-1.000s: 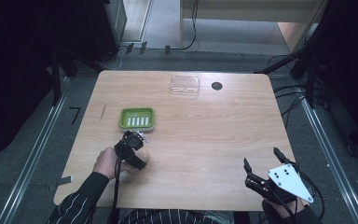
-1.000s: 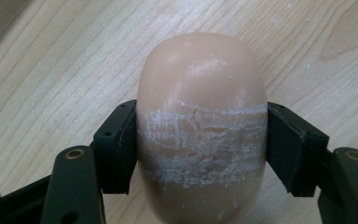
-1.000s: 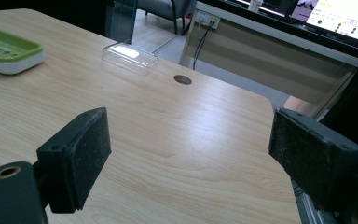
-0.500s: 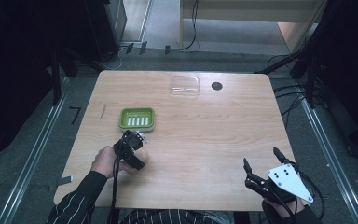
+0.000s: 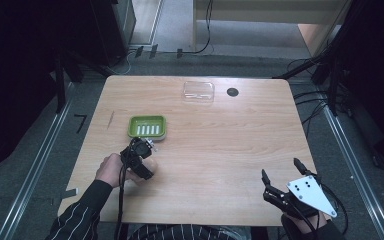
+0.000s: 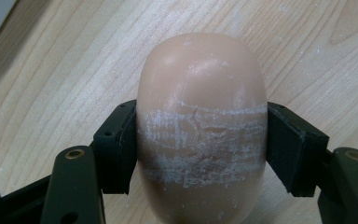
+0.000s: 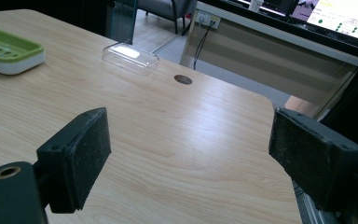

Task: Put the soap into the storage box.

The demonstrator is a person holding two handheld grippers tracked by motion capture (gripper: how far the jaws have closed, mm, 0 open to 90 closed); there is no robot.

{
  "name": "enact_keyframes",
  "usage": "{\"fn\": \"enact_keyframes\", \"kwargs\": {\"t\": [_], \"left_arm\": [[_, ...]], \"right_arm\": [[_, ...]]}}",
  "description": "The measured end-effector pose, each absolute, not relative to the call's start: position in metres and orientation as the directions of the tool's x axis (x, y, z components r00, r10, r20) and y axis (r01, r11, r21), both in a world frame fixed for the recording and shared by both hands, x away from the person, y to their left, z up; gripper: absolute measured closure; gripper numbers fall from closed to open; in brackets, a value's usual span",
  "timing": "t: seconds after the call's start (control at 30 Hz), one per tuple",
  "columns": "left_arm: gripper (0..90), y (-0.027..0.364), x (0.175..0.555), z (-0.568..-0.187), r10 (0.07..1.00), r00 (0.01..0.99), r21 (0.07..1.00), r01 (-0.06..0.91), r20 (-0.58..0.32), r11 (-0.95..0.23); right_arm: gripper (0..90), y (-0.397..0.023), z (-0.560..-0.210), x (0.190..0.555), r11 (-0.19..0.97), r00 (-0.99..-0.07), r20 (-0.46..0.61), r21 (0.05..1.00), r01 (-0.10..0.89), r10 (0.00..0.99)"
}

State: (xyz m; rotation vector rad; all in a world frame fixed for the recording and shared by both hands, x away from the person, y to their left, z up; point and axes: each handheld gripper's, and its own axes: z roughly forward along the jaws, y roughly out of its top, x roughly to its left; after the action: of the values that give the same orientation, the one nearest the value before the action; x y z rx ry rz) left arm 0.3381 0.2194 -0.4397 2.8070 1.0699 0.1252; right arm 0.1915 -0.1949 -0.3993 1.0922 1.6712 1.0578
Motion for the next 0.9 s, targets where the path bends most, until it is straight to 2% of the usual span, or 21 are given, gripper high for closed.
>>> {"fn": "enact_keyframes", "kwargs": {"t": [0.9], "left_arm": [[33.6, 0.219, 0.357, -0.416, 0.595, 0.802, 0.161, 0.581, 0.052, -0.797]], "right_arm": [[13.4, -0.195, -0.399, 0.192, 0.258, -0.253, -0.200, 0.939, 0.225, 0.947]]}}
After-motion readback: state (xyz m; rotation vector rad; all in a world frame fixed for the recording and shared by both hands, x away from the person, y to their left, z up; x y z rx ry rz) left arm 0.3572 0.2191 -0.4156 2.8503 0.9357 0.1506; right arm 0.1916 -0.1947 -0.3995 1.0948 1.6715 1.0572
